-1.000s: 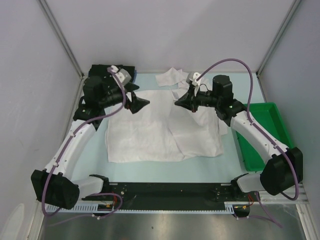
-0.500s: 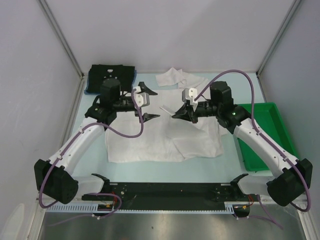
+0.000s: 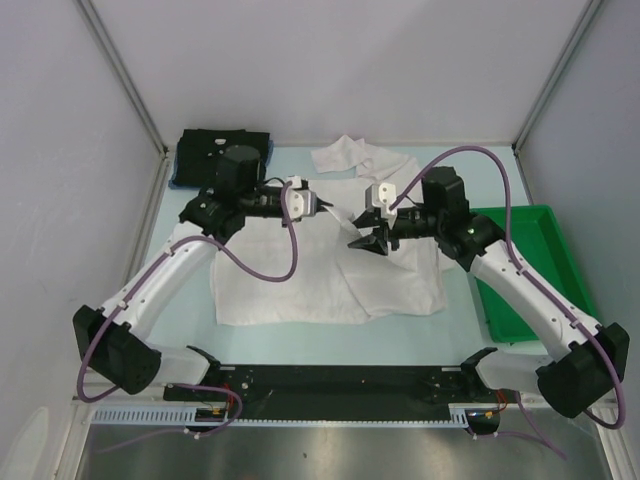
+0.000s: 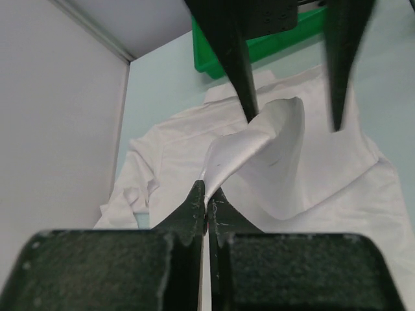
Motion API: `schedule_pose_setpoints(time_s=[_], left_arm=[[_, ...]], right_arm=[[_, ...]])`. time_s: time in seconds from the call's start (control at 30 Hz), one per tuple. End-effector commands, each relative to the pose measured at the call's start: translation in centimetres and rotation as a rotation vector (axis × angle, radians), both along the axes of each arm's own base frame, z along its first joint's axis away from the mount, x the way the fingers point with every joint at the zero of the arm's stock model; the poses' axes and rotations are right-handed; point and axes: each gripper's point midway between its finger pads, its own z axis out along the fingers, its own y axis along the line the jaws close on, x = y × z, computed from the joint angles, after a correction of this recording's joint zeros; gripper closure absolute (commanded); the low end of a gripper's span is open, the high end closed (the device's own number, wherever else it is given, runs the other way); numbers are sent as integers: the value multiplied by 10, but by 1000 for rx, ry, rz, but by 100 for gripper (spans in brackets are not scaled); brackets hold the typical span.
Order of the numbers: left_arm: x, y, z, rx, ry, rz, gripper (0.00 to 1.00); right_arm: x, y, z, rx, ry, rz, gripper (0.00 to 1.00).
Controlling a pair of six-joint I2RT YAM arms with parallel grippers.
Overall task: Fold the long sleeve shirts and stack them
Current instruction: Fold the shirt
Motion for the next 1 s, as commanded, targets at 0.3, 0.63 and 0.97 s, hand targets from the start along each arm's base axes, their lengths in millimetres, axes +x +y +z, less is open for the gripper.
schedule_pose_setpoints(time_s=[0.3, 0.63, 0.97], left_arm=[[20, -8, 13, 214, 134, 222, 100], [9, -6, 21, 219, 169, 219, 100], [-19, 90, -62, 281, 554, 310, 34]], right_arm=[[40, 13, 36, 151, 145, -313, 15], [78, 14, 30, 138, 73, -431, 81], [60, -30, 37, 180, 115, -426, 100]])
